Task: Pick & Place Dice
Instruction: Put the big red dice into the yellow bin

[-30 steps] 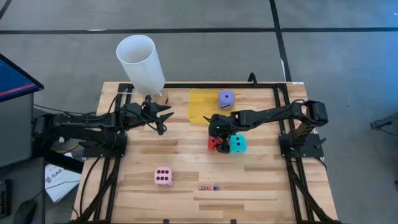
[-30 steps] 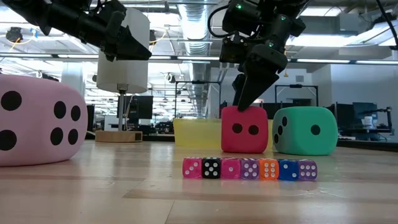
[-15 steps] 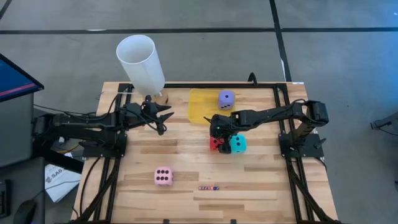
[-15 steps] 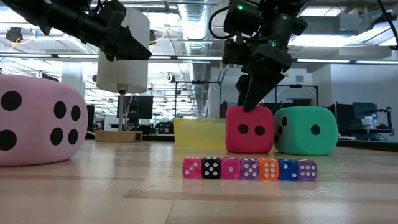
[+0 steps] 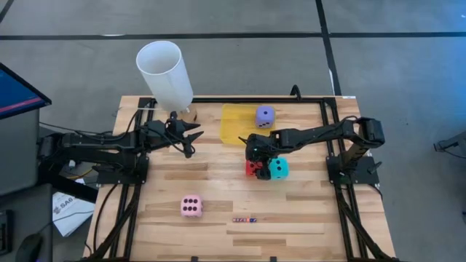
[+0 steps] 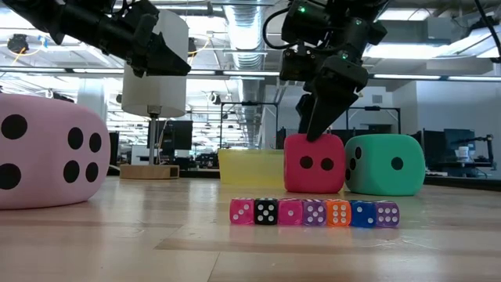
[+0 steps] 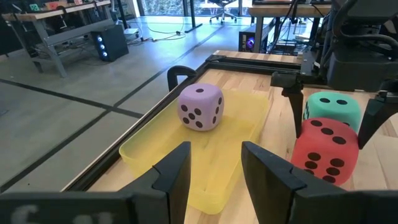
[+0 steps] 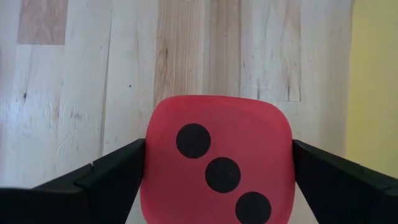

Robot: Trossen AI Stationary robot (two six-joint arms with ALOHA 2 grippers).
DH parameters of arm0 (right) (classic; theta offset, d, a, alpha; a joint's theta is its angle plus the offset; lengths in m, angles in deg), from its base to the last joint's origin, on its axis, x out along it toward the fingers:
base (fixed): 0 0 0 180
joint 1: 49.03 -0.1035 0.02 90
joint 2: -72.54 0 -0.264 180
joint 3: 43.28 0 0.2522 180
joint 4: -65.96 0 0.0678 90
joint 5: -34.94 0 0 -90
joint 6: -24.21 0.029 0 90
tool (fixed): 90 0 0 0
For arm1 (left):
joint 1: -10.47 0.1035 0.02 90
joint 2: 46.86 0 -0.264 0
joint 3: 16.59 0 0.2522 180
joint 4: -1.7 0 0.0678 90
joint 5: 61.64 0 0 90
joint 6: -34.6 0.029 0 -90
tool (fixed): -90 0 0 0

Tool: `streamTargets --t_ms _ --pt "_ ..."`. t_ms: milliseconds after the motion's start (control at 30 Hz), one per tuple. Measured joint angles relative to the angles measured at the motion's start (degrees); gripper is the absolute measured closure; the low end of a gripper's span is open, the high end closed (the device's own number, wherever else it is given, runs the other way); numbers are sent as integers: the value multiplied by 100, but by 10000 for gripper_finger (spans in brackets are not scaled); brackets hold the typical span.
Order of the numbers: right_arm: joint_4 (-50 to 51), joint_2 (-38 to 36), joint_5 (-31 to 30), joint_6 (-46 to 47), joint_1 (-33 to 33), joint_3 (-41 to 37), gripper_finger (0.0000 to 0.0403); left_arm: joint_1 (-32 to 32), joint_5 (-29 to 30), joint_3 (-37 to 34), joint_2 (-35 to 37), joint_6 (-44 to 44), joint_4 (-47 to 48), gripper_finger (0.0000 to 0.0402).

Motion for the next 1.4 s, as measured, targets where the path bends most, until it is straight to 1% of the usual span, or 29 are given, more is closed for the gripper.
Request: streamTargets --t_ms 233,433,600,767,967,1067,1167,1400 --pt "119 21 0 -48 11 246 55 0 2 0 0 0 0 270" --pt "367 41 -24 -238 24 620 56 1 0 0 0 2 0 270" --pt "802 31 -37 -386 159 1053 57 2 0 0 0 0 -1 270" --pt "1381 21 -44 -709 363 1718 57 1 0 0 0 1 -1 270" --pt "1960 11 -47 -1223 715 2531 58 2 0 0 0 2 0 270" --pt "2145 9 -214 -1368 957 2781 57 1 0 0 0 1 0 270" --pt "2271 5 -399 -1480 1216 2914 58 2 0 2 0 1 0 270" --pt "2508 5 -402 -1566 1770 2922 58 1 0 2 0 0 0 270"
